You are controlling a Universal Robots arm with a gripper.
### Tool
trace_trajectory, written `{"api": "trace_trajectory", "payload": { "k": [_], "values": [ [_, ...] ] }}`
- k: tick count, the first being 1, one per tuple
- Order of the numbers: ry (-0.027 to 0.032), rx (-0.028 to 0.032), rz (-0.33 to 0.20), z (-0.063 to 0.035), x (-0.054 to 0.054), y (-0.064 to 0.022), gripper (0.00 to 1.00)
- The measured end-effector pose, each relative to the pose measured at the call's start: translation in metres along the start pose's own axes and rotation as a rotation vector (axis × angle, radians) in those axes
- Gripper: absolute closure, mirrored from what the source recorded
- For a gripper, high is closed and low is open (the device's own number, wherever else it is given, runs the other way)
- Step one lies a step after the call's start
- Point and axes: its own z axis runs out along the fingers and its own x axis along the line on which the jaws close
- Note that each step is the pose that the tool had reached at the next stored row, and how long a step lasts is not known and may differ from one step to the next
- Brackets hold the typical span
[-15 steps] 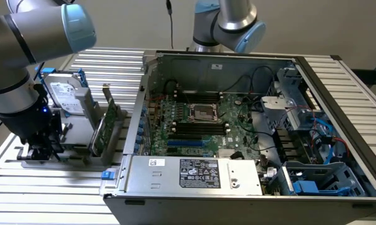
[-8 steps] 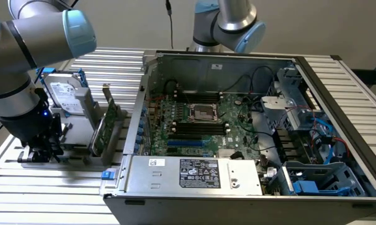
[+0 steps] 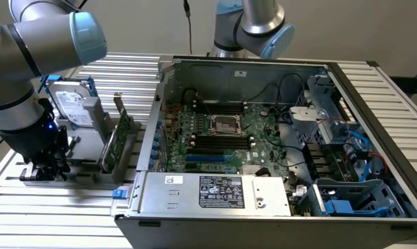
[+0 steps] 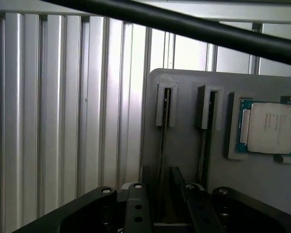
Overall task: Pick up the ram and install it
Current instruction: 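Pick up the ram and move it above insertion slot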
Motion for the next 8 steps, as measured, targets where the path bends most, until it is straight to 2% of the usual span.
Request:
{"api": "trace_trajectory", "payload": {
  "k": [6,8],
  "values": [
    [-0.0008,0.0021,-0.005,0.0003,0.0001,0.0002,0.69],
    [-0.0023,0.0023,-0.005,0.0005,0.0002,0.0001,0.78]
  ]
}}
